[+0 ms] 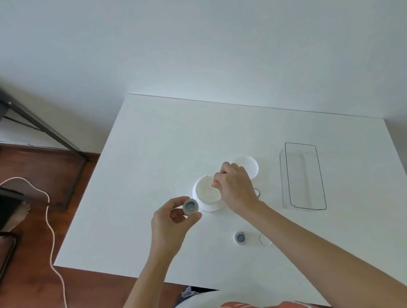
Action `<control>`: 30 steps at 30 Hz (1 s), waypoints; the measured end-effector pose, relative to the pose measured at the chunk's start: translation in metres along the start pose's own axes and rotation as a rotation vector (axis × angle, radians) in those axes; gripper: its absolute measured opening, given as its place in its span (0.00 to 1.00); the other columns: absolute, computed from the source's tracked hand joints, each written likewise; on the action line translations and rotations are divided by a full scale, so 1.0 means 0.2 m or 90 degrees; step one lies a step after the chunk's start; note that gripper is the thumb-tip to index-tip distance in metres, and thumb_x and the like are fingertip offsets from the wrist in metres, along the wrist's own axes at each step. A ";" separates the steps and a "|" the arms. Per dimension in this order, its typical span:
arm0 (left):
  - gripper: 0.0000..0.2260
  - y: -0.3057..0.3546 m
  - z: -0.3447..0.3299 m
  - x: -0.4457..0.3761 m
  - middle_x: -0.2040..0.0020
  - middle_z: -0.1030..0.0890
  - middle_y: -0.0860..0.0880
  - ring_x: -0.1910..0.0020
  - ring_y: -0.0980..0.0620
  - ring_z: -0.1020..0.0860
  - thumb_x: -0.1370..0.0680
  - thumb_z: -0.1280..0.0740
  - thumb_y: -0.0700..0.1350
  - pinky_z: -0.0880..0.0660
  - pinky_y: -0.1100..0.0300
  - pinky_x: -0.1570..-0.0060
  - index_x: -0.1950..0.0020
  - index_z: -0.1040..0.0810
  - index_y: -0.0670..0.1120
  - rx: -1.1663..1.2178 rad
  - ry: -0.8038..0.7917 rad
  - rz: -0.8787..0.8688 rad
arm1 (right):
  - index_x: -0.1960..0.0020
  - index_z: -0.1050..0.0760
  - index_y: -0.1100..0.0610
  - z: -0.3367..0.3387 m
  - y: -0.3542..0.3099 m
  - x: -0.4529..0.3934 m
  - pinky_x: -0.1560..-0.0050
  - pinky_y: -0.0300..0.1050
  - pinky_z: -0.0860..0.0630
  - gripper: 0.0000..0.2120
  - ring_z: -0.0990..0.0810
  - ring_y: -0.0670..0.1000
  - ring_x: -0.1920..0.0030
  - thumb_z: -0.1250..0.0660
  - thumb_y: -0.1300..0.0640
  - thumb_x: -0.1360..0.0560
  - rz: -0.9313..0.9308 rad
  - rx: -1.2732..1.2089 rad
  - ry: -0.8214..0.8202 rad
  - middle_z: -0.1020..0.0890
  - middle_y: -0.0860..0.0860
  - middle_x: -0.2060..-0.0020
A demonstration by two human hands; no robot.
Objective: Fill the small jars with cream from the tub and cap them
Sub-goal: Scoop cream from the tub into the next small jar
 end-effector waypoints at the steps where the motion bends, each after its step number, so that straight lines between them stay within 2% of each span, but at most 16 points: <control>1: 0.14 0.00 0.00 0.00 0.63 0.15 0.52 0.68 0.57 0.24 0.32 0.20 0.40 0.25 0.67 0.64 0.52 0.16 0.54 0.002 0.001 0.000 | 0.57 0.20 0.60 -0.01 0.00 0.00 0.53 0.46 0.34 0.09 0.27 0.56 0.57 0.36 0.58 0.22 -0.011 -0.010 -0.019 0.24 0.54 0.58; 6: 0.14 -0.01 0.01 -0.02 0.67 0.17 0.55 0.69 0.57 0.26 0.32 0.20 0.40 0.27 0.68 0.65 0.52 0.16 0.54 0.001 -0.001 -0.007 | 0.53 0.21 0.59 0.00 0.00 -0.01 0.49 0.48 0.31 0.10 0.26 0.55 0.54 0.38 0.55 0.21 -0.089 -0.071 -0.064 0.23 0.54 0.55; 10: 0.14 0.00 0.01 -0.03 0.68 0.17 0.56 0.70 0.56 0.27 0.32 0.20 0.40 0.27 0.68 0.65 0.51 0.16 0.55 0.006 -0.007 -0.009 | 0.56 0.21 0.63 0.05 0.03 0.00 0.48 0.51 0.27 0.10 0.24 0.56 0.53 0.35 0.57 0.22 -0.200 -0.195 -0.065 0.22 0.57 0.55; 13: 0.15 0.00 0.00 -0.04 0.66 0.16 0.55 0.68 0.54 0.28 0.31 0.20 0.41 0.27 0.68 0.66 0.50 0.16 0.55 0.010 -0.009 -0.008 | 0.58 0.21 0.64 0.09 0.07 0.02 0.56 0.45 0.26 0.11 0.22 0.53 0.58 0.34 0.57 0.23 -0.293 -0.265 -0.056 0.21 0.51 0.64; 15: 0.15 0.00 -0.01 -0.05 0.64 0.15 0.54 0.67 0.54 0.27 0.31 0.20 0.41 0.27 0.69 0.65 0.49 0.16 0.56 0.013 -0.011 -0.011 | 0.59 0.22 0.65 0.12 0.10 0.03 0.66 0.40 0.30 0.12 0.26 0.50 0.66 0.34 0.57 0.23 -0.355 -0.310 -0.052 0.27 0.47 0.72; 19: 0.15 0.03 -0.03 -0.06 0.59 0.14 0.52 0.65 0.56 0.25 0.29 0.21 0.40 0.25 0.68 0.62 0.49 0.16 0.56 0.018 -0.027 -0.027 | 0.62 0.25 0.69 0.18 0.17 0.06 0.71 0.40 0.37 0.15 0.34 0.49 0.72 0.33 0.57 0.24 -0.450 -0.411 -0.042 0.32 0.50 0.74; 21: 0.16 0.05 -0.05 -0.07 0.60 0.15 0.53 0.66 0.58 0.25 0.29 0.22 0.39 0.25 0.67 0.62 0.48 0.16 0.57 0.021 -0.032 -0.034 | 0.62 0.25 0.69 0.22 0.18 0.06 0.70 0.40 0.38 0.16 0.36 0.50 0.71 0.33 0.57 0.25 -0.482 -0.454 -0.043 0.32 0.52 0.72; 23: 0.17 0.08 -0.08 -0.08 0.61 0.15 0.53 0.67 0.58 0.25 0.30 0.21 0.39 0.25 0.67 0.61 0.47 0.17 0.57 0.020 -0.036 -0.039 | 0.57 0.25 0.73 0.26 0.18 0.07 0.65 0.41 0.37 0.17 0.34 0.51 0.66 0.33 0.56 0.25 -0.493 -0.503 -0.048 0.30 0.59 0.68; 25: 0.18 0.10 -0.10 -0.09 0.59 0.14 0.53 0.64 0.56 0.21 0.31 0.21 0.38 0.23 0.65 0.58 0.47 0.18 0.56 0.031 -0.037 -0.042 | 0.53 0.24 0.72 0.30 0.17 0.07 0.59 0.44 0.36 0.18 0.29 0.57 0.62 0.32 0.55 0.25 -0.496 -0.536 -0.049 0.23 0.69 0.59; 26: 0.18 0.12 -0.11 -0.09 0.57 0.14 0.53 0.62 0.55 0.18 0.31 0.21 0.38 0.21 0.64 0.56 0.47 0.18 0.55 0.041 -0.035 -0.042 | 0.53 0.22 0.70 0.32 0.17 0.07 0.59 0.44 0.35 0.16 0.26 0.61 0.60 0.32 0.54 0.25 -0.496 -0.540 -0.048 0.21 0.69 0.53; 27: 0.18 0.13 -0.12 -0.10 0.56 0.14 0.54 0.59 0.54 0.17 0.31 0.20 0.37 0.21 0.63 0.55 0.48 0.19 0.54 0.049 -0.034 -0.041 | 0.54 0.21 0.68 0.33 0.16 0.07 0.59 0.45 0.34 0.15 0.25 0.62 0.58 0.32 0.54 0.25 -0.492 -0.541 -0.047 0.21 0.68 0.51; 30: 0.15 0.16 -0.15 -0.10 0.56 0.13 0.56 0.57 0.55 0.15 0.32 0.20 0.37 0.21 0.64 0.56 0.50 0.18 0.51 0.061 -0.040 -0.042 | 0.56 0.20 0.66 0.38 0.12 0.07 0.56 0.46 0.25 0.13 0.28 0.62 0.62 0.32 0.55 0.25 -0.463 -0.547 -0.038 0.22 0.64 0.62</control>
Point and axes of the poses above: each hand's wrist, its own x-axis away from the middle knuckle, its own z-axis out of the back of the hand, y = z × x, the point moved 2 cm from there along -x, towards the middle knuckle
